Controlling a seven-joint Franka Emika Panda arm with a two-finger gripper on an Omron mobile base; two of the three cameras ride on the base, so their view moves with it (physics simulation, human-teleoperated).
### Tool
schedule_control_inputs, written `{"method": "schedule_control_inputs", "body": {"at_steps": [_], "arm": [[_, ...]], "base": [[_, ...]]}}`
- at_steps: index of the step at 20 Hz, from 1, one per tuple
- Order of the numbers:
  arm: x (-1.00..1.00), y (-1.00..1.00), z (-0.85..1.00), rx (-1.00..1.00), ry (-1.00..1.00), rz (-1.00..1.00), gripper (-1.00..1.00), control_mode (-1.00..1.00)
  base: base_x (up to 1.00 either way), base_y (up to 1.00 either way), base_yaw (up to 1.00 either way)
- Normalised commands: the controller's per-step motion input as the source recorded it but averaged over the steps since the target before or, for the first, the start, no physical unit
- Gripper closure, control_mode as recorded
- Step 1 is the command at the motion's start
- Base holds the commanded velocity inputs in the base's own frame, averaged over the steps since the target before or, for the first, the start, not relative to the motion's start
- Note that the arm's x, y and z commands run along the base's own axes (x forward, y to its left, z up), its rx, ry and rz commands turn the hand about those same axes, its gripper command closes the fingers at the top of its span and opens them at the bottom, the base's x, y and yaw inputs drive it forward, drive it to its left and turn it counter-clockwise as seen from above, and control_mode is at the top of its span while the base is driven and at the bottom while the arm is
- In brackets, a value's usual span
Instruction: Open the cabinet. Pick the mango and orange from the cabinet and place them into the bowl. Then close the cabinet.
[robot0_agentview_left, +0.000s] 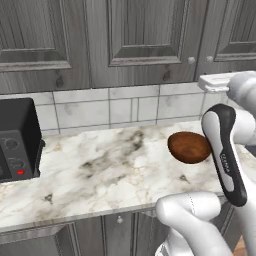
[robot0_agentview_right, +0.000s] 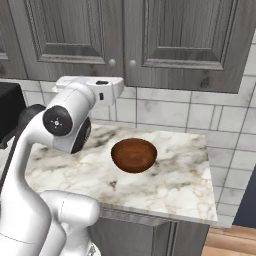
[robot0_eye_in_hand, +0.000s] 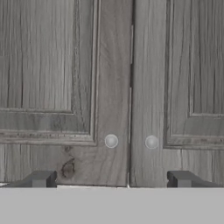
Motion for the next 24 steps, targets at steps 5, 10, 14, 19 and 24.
{"method": "schedule_control_inputs", "body": {"at_steps": [5,10,14,19,24], "arm": [[0.61,0.00,-0.02,0.00,0.00,0.00,-1.00,-1.00],[0.52,0.00,0.00,0.00,0.00,0.00,-1.00,-1.00],[0.54,0.00,0.00,0.00,0.00,0.00,-1.00,-1.00],[0.53,0.00,-0.01,0.00,0.00,0.00,-1.00,-1.00],[0.53,0.00,-0.05,0.00,0.00,0.00,-1.00,-1.00]], "base": [[0.00,0.00,0.00],[0.00,0.00,0.00],[0.00,0.00,0.00],[0.00,0.00,0.00],[0.00,0.00,0.00]]}}
